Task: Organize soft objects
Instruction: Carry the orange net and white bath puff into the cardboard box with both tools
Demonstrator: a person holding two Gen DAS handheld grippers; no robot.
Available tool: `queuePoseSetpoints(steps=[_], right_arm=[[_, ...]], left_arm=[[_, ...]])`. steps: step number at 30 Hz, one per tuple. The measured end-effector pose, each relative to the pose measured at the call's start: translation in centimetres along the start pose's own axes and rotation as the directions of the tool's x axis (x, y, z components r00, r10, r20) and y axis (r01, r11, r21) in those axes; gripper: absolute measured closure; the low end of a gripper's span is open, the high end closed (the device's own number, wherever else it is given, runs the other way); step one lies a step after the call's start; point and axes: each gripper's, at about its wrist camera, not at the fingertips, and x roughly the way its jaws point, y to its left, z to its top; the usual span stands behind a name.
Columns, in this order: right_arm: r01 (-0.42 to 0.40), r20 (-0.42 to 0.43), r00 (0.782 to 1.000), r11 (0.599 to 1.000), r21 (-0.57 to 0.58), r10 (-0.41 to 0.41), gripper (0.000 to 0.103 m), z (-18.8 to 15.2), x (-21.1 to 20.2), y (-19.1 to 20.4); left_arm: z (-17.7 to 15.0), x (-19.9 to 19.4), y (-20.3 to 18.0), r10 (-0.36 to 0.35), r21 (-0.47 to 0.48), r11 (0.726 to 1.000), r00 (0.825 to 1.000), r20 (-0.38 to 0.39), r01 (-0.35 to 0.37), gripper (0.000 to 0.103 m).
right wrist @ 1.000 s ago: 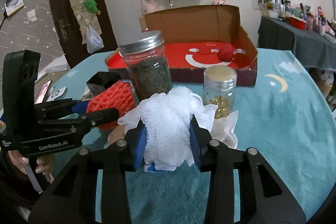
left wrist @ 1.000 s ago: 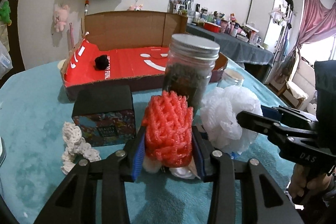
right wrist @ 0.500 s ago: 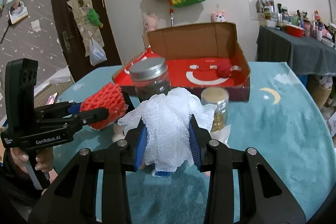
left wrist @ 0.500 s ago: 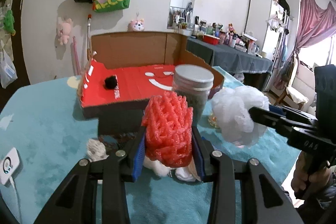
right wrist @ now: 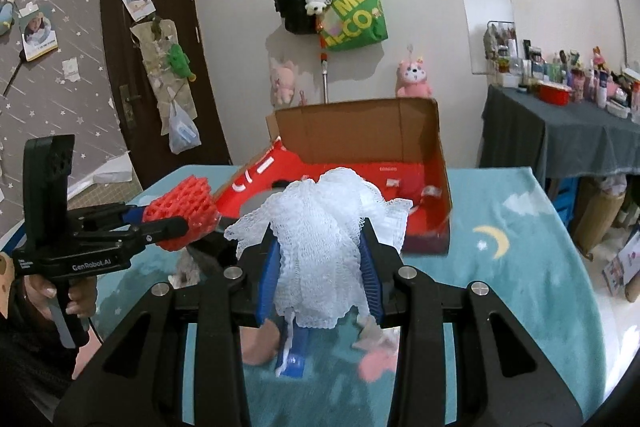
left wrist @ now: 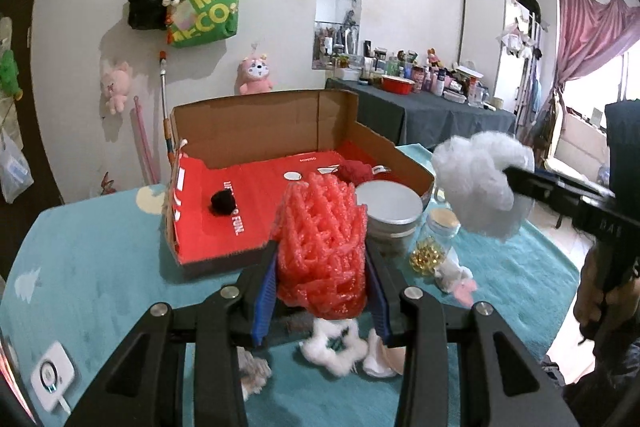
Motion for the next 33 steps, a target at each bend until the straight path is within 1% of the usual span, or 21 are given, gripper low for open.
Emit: queuePoseSetpoints(steps=[6,9,15,19,23,28,31,33], right_arm=[[-0.016,-0.007,1.000,0.998,-0.061,0.015,0.069,3.4,1.8,-0.5],[-0.023,-0.023,0.999,0.995,-0.092,0.021,0.069,5.2,3.4,-0.6],[-0.028,-0.063,0.998,0.987,-0.158,0.018,0.069,8.4,7.2,-0.9],[-0.034,-0.116,0.993,0.984,-0.177,0.014,0.069,10.4,10.9,-1.5],[-0.021,-0.166,0.986,0.982,-0.186,-0.010,0.069,11.7,15.1,-2.3],[0.007,-0.239,0.969,0.981,-0.192,-0.054,0.069,12.6,21.1,-3.5],[0.026,-0.287,0.955,0.982,-0.190,-0.080,0.069,12.8,24.8,-4.5],[0.040,-0.316,0.944,0.981,-0.188,-0.099,0.069,12.6,27.0,-5.2]], left_arm=[[3.1,1.2,1.1,-0.028,0.048,0.998,0.999,-0.024,0.029,0.061],[5.0,2.4,1.7,-0.026,0.087,0.996,0.999,-0.048,0.030,0.061],[7.6,5.5,3.2,-0.011,0.125,0.992,0.994,-0.106,0.025,0.061],[9.4,8.6,4.5,0.000,0.131,0.991,0.989,-0.148,0.020,0.061],[10.6,12.3,5.7,0.007,0.117,0.993,0.981,-0.194,0.016,0.061],[11.6,17.1,7.1,0.026,0.110,0.994,0.969,-0.246,0.002,0.061],[11.8,20.2,7.9,0.034,0.094,0.996,0.958,-0.284,-0.007,0.061],[11.9,22.3,8.6,0.039,0.067,0.998,0.948,-0.317,-0.018,0.061]])
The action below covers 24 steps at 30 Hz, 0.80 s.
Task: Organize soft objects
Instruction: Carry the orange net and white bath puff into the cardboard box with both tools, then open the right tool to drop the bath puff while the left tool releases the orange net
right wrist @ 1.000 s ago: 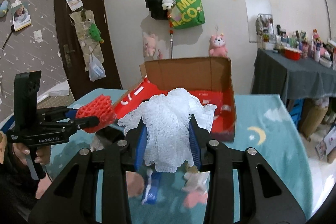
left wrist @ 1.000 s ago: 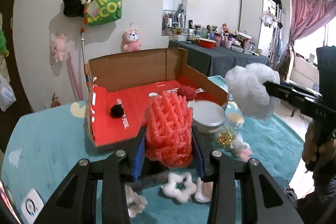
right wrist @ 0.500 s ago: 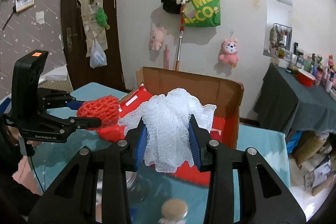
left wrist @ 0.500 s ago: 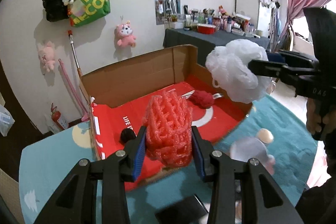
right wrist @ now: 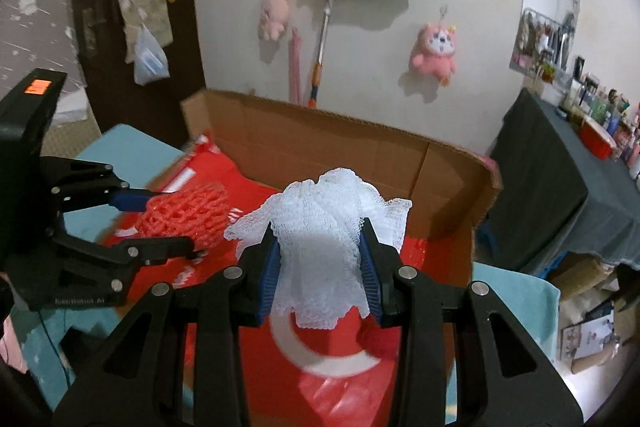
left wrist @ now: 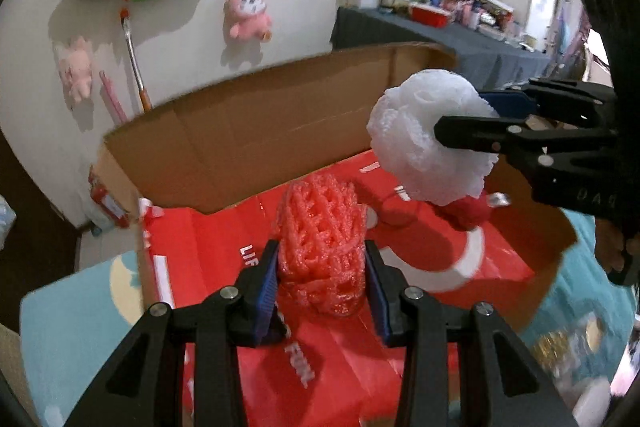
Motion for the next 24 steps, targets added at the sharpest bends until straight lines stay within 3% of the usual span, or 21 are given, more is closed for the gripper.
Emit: queuePoseSetpoints(steps=[6,12,24], right_arm=[[0.032,-0.126,0.992,0.999,0.035,-0.027,0.069,0.8,6.4,-1.7],[0.060,-0.213,0.976,0.997,0.040,-0.051,0.068,0.4,10.5,-2.4],[0.080,-0.229,0.971,0.996,0.026,-0.072,0.060,0.1,11.0,-2.0]], left_arm=[[1.6,5.3,1.6,0.029,-0.059,0.998,0.997,-0.065,-0.033,0.061],[1.7,8.2,2.0,0.075,-0.057,0.995,0.994,-0.085,-0.080,0.059],[1.2,8.4,1.8,0.100,-0.058,0.993,0.990,-0.096,-0.106,0.057]])
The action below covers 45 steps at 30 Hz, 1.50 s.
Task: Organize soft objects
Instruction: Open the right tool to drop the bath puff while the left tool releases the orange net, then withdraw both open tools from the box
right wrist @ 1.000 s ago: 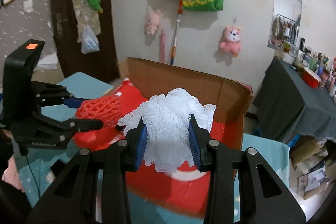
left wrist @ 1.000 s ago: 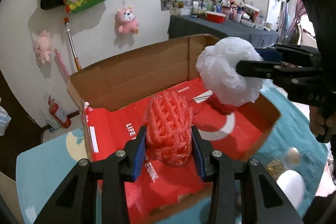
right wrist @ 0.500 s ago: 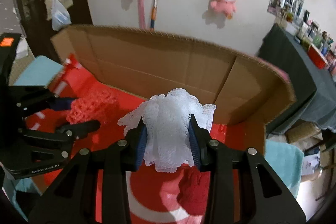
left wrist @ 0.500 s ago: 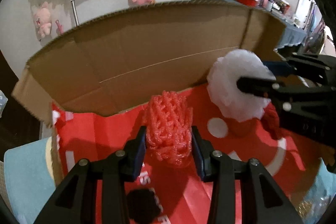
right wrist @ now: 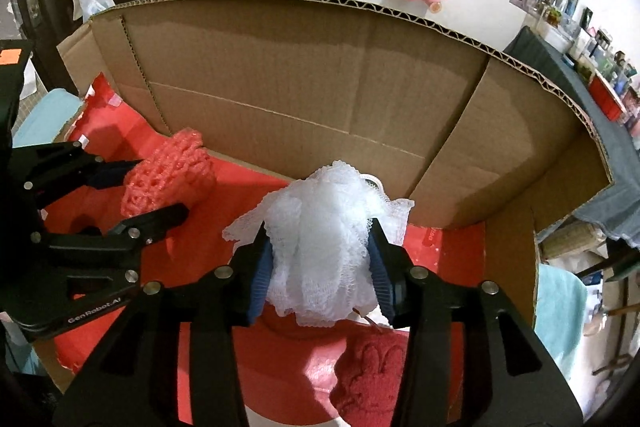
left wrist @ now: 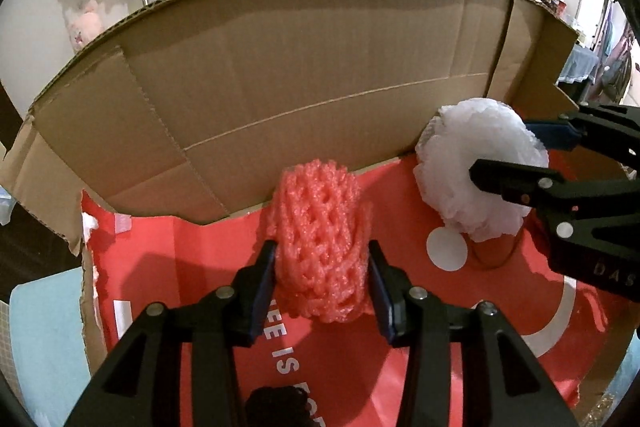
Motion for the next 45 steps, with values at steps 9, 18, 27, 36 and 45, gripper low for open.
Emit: queuePoseSetpoints(steps=[9,18,27,36,45], right_arm=[[0.014,-0.002,1.000,1.000,0.028,-0.014,0.053,0.2,-0.3,-0.1],[0.034,0.005,0.999,0.997,0.067,-0.035,0.043,-0.1,-1.3,-0.6],[0.045,0.054,0.997,0.994,0.098,-0.050,0.035,-0.4,-5.4,-0.8],[0.044,0.146,0.987,0.992,0.122,-0.061,0.025,-1.9,-12.8,-0.2],[0.016,0.270,0.961,0.990,0.137,-0.053,0.017,-5.7,-21.2,0.9]], left_arm=[[0.8,-0.2,1.1,-0.010,-0.030,0.999,1.000,-0.005,0.010,0.049],[0.4,-1.6,1.6,-0.012,-0.055,0.998,1.000,0.019,0.013,0.038],[-0.4,-6.3,1.8,0.002,-0.095,0.995,0.995,0.096,0.007,0.019],[-2.1,-14.8,1.5,0.014,-0.137,0.990,0.968,0.250,0.021,0.002],[-6.1,-22.0,0.3,-0.013,-0.166,0.983,0.926,0.376,0.081,0.000]])
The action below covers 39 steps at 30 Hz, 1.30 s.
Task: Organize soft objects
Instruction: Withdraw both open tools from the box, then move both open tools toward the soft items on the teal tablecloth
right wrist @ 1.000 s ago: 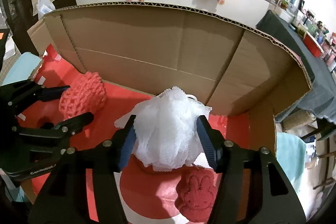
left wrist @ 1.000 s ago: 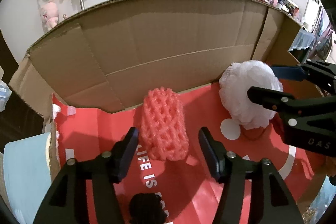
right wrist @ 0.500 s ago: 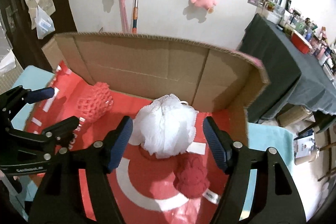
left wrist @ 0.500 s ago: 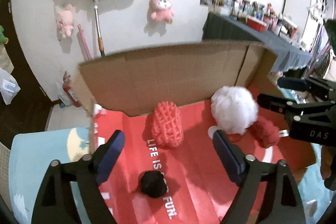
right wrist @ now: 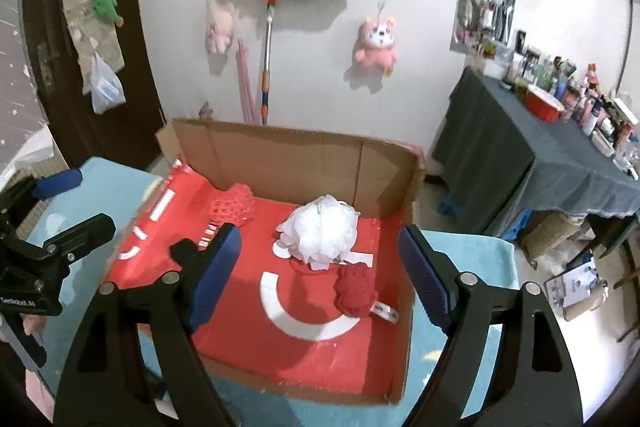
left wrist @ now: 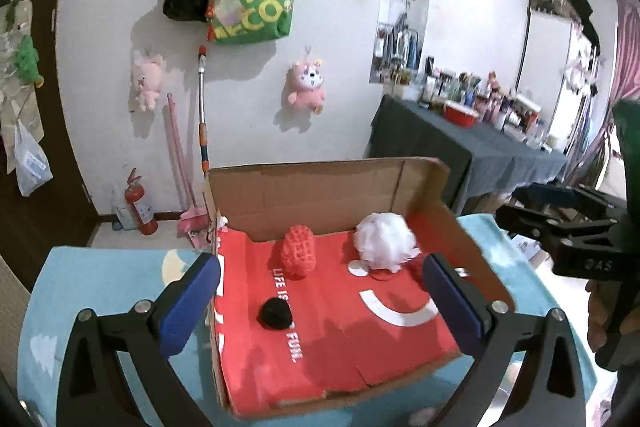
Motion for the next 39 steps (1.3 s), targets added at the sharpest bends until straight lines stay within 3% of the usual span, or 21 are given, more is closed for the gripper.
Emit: queuePoseSetpoints(steps=[11,19,23,29,33,39], right_arm=[[-0.028,0.153,0.988,0.999,-0.026,0.031,0.014,-4.5,-10.5,1.6],[-0.040,0.252,0.967,0.999,-0.033,0.047,0.013,-10.9,-16.5,3.0],[-0.008,0.305,0.952,0.999,-0.049,0.022,0.013,-14.1,-18.7,4.0],[0.010,0.348,0.937,1.000,-0.020,-0.002,0.008,-18.0,-20.2,4.5],[0.072,0.371,0.927,0.997,-0.027,-0.057,0.007,-20.8,-20.2,5.2],[0.078,0.358,0.930,0.996,0.037,-0.087,0.007,-24.0,-18.7,5.1]], left_arm=[[-3.8,-9.6,-1.8,-0.040,0.014,0.999,0.988,0.152,0.038,0.000],[-8.4,-15.1,-3.4,-0.082,0.045,0.996,0.972,0.218,0.074,0.000],[-10.7,-17.0,-4.7,-0.072,0.067,0.996,0.963,0.260,0.057,0.000],[-14.4,-18.5,-6.0,-0.066,0.060,0.997,0.952,0.298,0.050,0.000],[-17.0,-18.3,-7.1,-0.044,0.065,0.998,0.948,0.317,0.025,0.000],[-20.0,-17.2,-7.9,-0.022,0.053,0.999,0.949,0.313,0.006,0.000]])
